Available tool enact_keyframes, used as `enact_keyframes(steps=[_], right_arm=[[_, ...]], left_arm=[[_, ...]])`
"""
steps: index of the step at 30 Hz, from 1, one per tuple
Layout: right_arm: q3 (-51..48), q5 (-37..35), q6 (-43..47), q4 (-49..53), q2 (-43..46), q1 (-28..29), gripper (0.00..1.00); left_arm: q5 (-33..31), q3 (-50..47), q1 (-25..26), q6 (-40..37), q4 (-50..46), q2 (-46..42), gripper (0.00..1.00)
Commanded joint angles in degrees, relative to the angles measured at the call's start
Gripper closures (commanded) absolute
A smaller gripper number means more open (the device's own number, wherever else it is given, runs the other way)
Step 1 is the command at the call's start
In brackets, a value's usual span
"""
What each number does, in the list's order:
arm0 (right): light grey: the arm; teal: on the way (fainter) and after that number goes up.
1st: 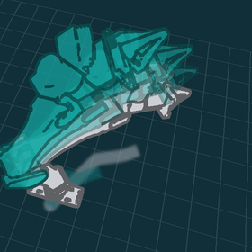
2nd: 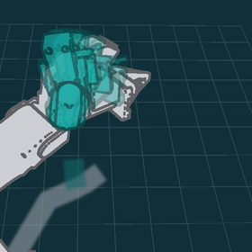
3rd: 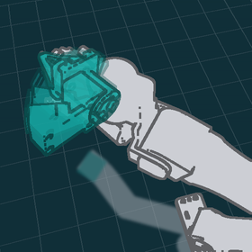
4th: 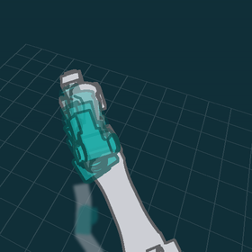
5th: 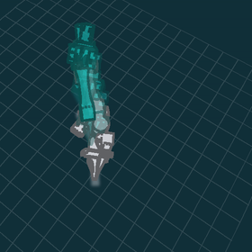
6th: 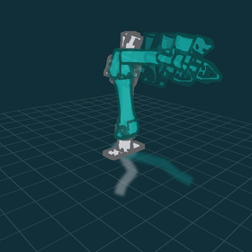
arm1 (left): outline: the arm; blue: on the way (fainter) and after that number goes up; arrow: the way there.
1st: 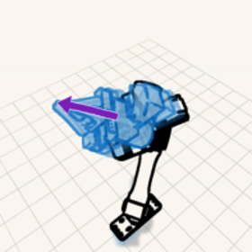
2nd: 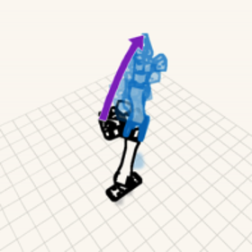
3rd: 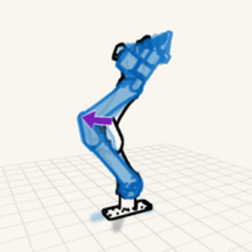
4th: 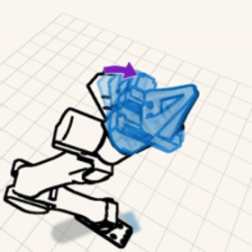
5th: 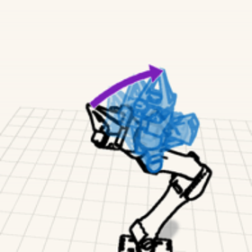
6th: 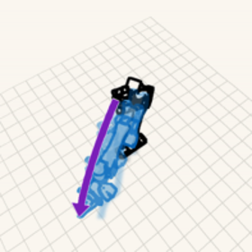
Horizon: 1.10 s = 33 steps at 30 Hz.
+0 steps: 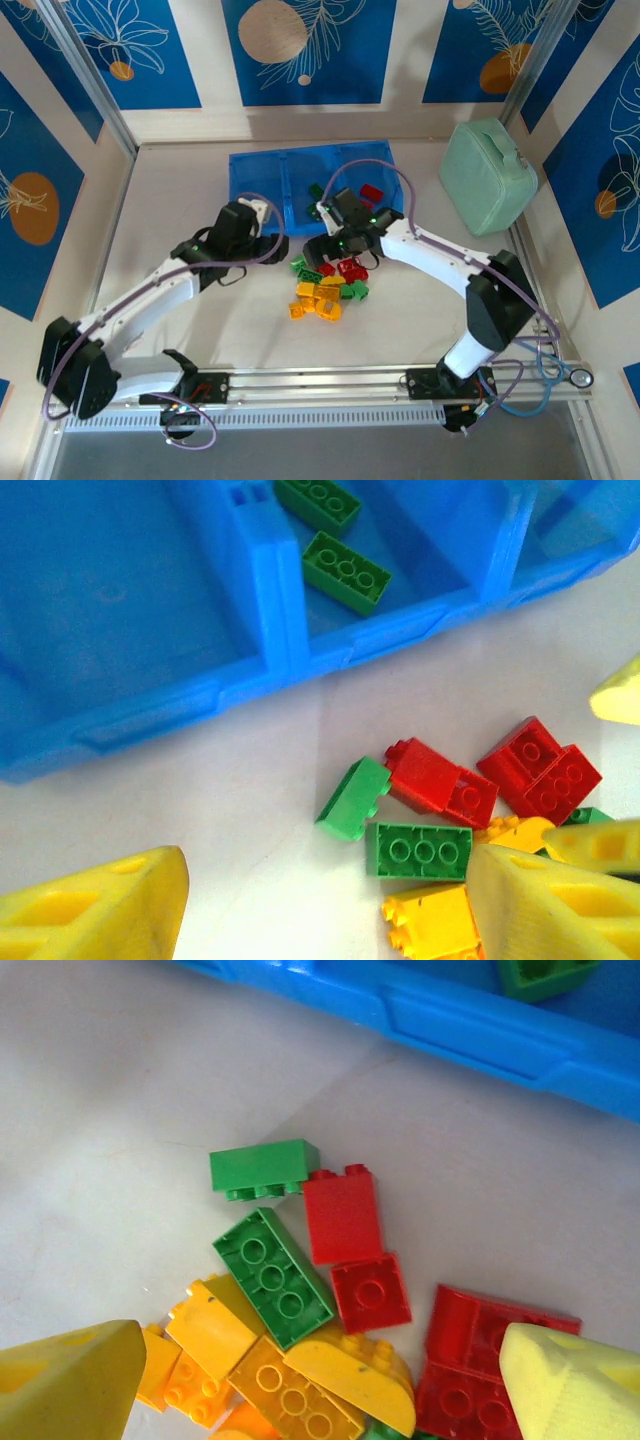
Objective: Sort the legos into containers by color
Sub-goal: Pick up the lego from the center of the table.
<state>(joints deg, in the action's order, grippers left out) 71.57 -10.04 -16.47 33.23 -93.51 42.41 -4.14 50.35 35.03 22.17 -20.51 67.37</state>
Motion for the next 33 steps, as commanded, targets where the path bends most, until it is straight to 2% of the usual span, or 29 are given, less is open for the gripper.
enact_keyframes(steps=[1, 6, 13, 22, 33], right_arm=[[4.16, 1.08, 2.95, 3.20, -3.97, 2.08, 0.06], [11.41, 0.29, 5.62, 7.66, -11.87, 3.70, 0.04], [21.67, -3.58, 7.59, 13.33, -22.36, 5.71, 0.04], [30.35, -5.05, 8.36, 18.02, -31.02, 6.35, 0.07], [33.54, -6.68, 8.23, 20.20, -35.89, 7.33, 0.13]], left_arm=[[-2.83, -4.98, 0.30, 4.08, 1.94, -6.39, 0.26], [-1.64, -14.17, 0.39, 10.01, 4.28, -16.43, 0.26], [-4.35, -19.04, 0.39, 12.80, -0.87, -25.87, 0.26], [-5.15, -20.84, 0.39, 13.27, -2.34, -28.70, 0.26], [-5.26, -20.78, 0.32, 12.88, -1.68, -27.34, 0.26]])
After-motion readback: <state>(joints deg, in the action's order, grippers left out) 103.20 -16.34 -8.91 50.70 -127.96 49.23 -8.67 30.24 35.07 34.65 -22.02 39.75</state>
